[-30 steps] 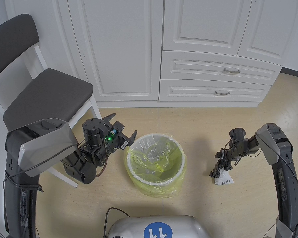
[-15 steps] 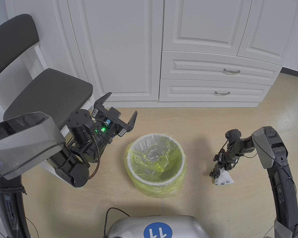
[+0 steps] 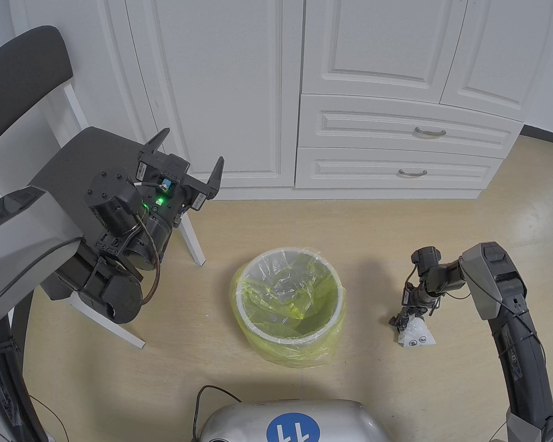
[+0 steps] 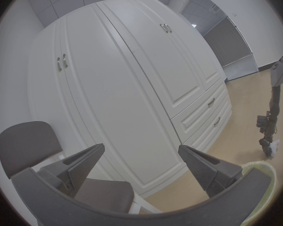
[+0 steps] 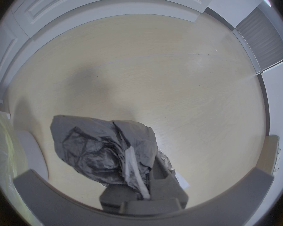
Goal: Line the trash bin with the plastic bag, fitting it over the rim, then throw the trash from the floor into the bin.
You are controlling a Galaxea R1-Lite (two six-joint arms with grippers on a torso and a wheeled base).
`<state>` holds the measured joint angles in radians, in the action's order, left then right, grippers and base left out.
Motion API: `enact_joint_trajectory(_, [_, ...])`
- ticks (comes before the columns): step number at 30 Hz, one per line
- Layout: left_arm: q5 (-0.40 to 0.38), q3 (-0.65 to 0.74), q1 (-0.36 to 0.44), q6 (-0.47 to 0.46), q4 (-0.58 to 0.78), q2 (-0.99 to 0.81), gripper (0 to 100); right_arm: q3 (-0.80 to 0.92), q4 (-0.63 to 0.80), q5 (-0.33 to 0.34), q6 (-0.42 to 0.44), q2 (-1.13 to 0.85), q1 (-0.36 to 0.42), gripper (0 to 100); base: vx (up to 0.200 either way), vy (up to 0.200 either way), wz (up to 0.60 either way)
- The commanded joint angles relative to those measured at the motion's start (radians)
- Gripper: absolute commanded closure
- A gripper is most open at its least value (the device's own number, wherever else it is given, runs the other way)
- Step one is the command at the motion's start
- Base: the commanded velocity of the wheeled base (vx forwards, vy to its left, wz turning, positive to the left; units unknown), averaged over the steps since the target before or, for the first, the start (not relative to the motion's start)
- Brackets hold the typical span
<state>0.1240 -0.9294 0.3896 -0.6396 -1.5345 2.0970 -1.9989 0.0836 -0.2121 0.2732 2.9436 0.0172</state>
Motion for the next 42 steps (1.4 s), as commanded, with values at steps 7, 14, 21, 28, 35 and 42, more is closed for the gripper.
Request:
enact_joint_trajectory(7, [0.040,-0.009,-0.009,0.003,-0.001,-0.043,0,0.258,-0.642,-0.024,0.027,-0.083,0.027,100,0.000,0.000,0.00])
enact_joint_trajectory(14, [0.040,-0.045,-0.041,0.003,-0.001,-0.037,0,0.522,-1.048,-0.013,-0.111,-0.244,0.076,100,0.000,0.000,0.00])
enact_joint_trajectory(21, [0.040,-0.077,-0.092,0.000,-0.001,-0.038,0,0.666,-1.470,-0.015,-0.348,-0.293,0.112,100,0.000,0.000,0.00])
enact_joint_trajectory(28, [0.040,-0.111,-0.112,0.008,-0.001,-0.041,0,0.628,-1.654,-0.026,-0.482,-0.274,0.221,100,0.000,0.000,0.00])
enact_joint_trajectory(35, [0.040,-0.126,-0.143,0.008,-0.004,-0.069,0,0.603,-1.654,-0.127,-0.448,-0.394,0.320,100,0.000,0.000,0.00])
enact_joint_trajectory(42, [0.040,-0.114,-0.170,0.008,-0.007,-0.106,0,0.796,-1.654,-0.185,-0.416,-0.575,0.395,100,0.000,0.000,0.00])
